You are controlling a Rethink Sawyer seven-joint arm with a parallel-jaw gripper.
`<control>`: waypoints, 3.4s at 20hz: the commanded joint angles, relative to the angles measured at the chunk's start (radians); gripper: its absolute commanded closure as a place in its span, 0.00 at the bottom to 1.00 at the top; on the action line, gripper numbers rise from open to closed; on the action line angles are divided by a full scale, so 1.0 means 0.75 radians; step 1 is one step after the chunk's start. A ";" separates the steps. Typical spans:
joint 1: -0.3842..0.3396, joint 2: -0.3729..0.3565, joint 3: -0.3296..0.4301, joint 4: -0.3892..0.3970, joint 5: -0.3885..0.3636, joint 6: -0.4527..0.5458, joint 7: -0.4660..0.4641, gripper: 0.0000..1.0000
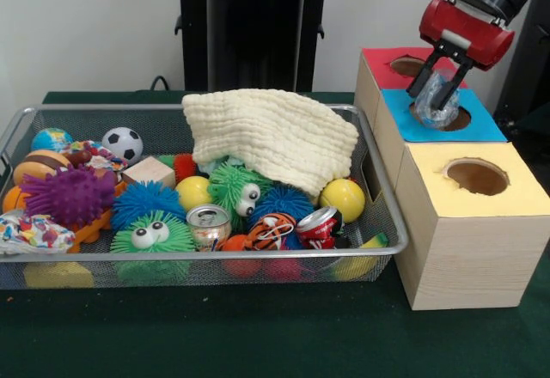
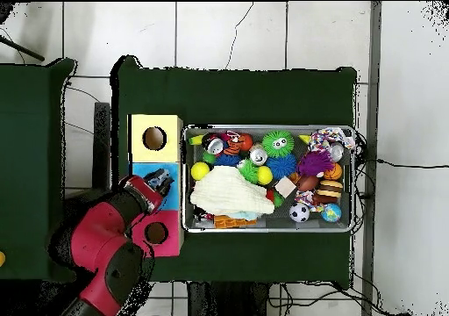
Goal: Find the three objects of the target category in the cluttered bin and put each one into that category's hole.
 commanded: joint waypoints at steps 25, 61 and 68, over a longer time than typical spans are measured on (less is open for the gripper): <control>0.019 0.107 0.133 0.062 0.116 0.045 0.450 1.00; -0.314 -0.675 0.206 0.379 -0.409 -0.043 -0.093 0.00; -0.484 -0.884 0.330 0.432 -0.681 -0.103 -0.103 0.00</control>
